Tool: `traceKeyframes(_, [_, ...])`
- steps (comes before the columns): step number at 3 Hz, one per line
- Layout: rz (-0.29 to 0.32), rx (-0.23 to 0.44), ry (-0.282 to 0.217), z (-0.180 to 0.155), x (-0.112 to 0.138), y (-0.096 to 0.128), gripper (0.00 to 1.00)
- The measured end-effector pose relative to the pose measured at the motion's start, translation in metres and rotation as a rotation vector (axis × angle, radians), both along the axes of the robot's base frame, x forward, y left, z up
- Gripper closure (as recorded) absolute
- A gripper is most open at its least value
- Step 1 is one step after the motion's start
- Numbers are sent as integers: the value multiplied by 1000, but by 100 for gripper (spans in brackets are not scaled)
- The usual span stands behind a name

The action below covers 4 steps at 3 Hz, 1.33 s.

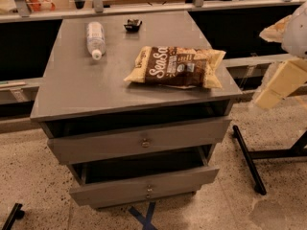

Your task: Move brown chip bag near rxbar chocolate

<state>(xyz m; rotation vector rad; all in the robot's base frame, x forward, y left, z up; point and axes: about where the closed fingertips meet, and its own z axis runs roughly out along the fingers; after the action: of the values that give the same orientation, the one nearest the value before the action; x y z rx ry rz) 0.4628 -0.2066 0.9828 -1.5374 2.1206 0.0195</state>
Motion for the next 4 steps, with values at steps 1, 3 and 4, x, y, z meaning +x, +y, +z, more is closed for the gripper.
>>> traceKeyframes(1, [-56,138,-85,-1,28,5,0])
traceKeyframes(3, [-124,285,-177,-12,87,20,0])
traceKeyframes(4, [-173,338,-161,-30,111,29,0])
